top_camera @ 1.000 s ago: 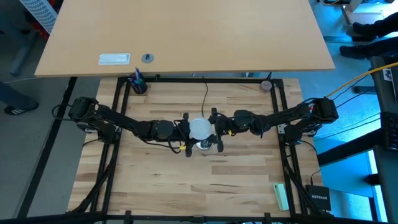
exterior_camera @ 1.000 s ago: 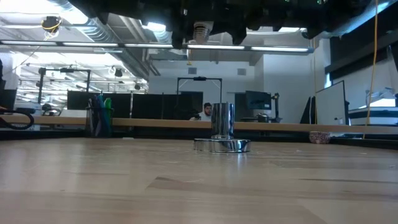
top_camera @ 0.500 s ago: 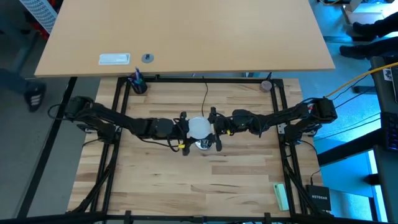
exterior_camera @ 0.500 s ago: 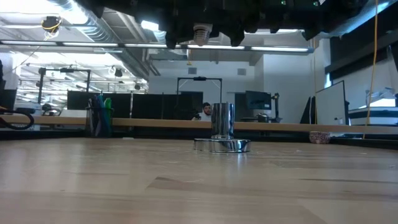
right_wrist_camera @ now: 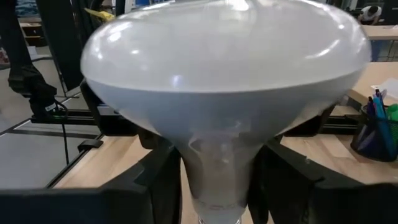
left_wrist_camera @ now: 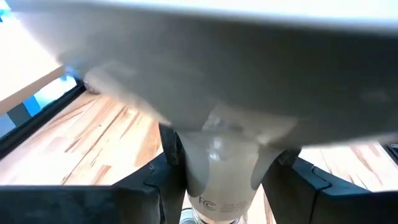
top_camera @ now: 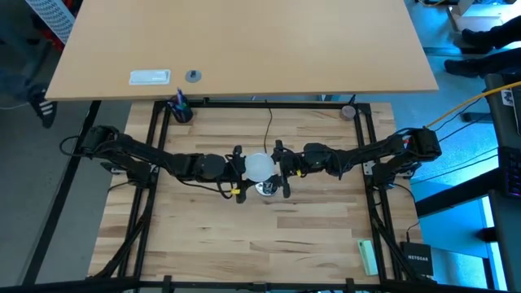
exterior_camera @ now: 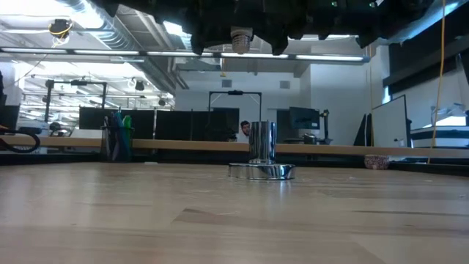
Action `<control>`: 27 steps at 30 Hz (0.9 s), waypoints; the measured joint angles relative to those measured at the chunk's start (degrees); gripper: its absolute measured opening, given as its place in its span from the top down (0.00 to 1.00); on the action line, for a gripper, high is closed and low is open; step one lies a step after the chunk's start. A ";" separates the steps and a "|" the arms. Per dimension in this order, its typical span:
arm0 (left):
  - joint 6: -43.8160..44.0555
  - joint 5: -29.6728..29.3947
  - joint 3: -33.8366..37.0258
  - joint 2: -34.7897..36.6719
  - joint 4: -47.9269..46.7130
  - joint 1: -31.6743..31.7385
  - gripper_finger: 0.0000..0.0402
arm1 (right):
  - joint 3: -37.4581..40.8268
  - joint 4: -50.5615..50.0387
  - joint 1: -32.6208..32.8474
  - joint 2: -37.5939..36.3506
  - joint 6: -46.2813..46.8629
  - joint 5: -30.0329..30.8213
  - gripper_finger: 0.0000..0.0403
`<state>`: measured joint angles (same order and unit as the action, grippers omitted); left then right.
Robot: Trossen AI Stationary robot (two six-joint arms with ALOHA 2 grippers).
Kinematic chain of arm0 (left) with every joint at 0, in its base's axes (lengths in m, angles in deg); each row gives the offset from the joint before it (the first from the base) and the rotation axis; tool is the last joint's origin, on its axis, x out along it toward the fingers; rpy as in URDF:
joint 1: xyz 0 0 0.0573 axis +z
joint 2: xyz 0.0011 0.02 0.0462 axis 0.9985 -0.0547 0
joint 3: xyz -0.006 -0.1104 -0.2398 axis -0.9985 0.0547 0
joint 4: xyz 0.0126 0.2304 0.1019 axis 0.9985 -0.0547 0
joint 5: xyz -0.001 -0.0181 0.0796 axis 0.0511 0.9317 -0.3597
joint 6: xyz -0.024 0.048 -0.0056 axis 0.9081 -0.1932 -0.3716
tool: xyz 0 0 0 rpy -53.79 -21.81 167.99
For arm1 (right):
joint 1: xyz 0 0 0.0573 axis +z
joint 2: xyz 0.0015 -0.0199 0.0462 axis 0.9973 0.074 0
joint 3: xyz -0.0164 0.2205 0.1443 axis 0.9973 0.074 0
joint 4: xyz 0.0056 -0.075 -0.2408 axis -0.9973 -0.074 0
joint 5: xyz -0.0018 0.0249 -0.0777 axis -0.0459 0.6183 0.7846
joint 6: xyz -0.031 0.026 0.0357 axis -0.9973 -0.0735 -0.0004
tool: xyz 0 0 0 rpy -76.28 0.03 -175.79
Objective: Screw lightbulb
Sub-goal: Insert the lightbulb on the lamp
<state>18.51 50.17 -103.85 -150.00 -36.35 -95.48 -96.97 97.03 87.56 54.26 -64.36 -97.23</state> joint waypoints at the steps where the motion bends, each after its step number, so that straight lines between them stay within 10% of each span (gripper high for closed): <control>1: -0.03 -0.01 0.02 0.00 0.09 -0.03 0.57 | 0.00 0.04 0.00 -0.03 -0.01 -0.04 0.52; 27: -0.77 -0.40 0.07 0.36 -0.58 -0.03 0.68 | 0.25 -7.31 0.04 -4.20 -2.64 -0.26 0.50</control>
<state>17.74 49.77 -103.78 -149.64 -36.93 -95.51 -96.72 89.72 87.60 50.06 -66.99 -97.49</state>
